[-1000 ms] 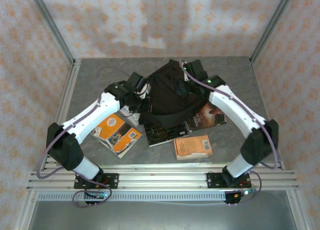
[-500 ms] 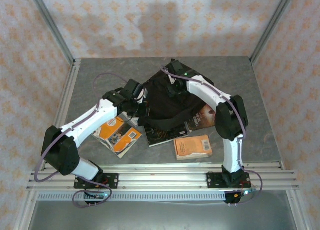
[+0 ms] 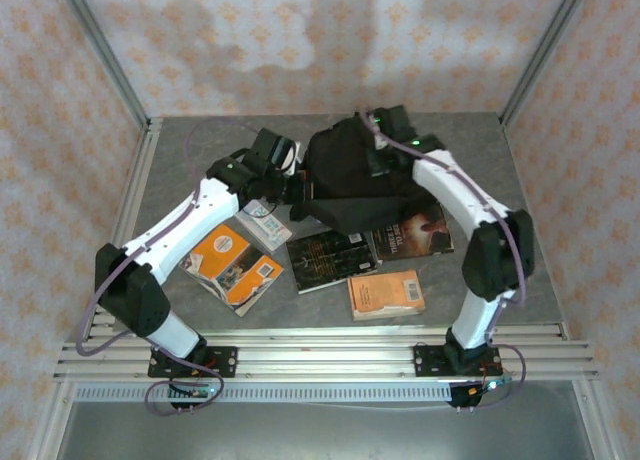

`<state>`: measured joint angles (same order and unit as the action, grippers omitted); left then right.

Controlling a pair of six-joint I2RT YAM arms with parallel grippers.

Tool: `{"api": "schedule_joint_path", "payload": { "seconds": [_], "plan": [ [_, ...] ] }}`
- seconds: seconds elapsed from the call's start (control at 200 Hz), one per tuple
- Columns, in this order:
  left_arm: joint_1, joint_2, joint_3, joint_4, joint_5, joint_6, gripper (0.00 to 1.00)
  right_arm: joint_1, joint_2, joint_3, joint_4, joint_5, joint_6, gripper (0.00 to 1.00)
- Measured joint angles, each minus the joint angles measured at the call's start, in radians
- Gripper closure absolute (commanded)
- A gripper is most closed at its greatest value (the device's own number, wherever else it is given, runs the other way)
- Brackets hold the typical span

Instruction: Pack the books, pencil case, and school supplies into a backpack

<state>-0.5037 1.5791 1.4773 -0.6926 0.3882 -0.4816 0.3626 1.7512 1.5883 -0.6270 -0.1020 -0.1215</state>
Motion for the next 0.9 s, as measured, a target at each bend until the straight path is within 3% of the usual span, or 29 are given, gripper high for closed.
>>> {"api": "schedule_joint_path", "payload": {
  "seconds": [0.38, 0.47, 0.58, 0.651, 0.901],
  "plan": [
    [0.0, 0.189, 0.176, 0.032, 0.027, -0.043, 1.0, -0.321, -0.153, -0.171, 0.106, -0.389, 0.174, 1.0],
    [0.0, 0.218, 0.181, 0.042, 0.045, -0.06, 0.9, -0.362, -0.154, -0.196, 0.14, -0.47, 0.209, 1.0],
    [0.0, 0.253, 0.206, 0.044, 0.05, -0.072, 0.67, -0.374, -0.153, -0.212, 0.172, -0.534, 0.233, 1.0],
    [0.001, 0.271, 0.234, 0.045, 0.05, -0.08, 0.59, -0.379, -0.153, -0.212, 0.187, -0.568, 0.242, 1.0],
    [0.01, 0.313, 0.291, 0.166, 0.117, -0.106, 0.56, -0.383, -0.153, -0.217, 0.216, -0.629, 0.253, 1.0]
  ]
}}
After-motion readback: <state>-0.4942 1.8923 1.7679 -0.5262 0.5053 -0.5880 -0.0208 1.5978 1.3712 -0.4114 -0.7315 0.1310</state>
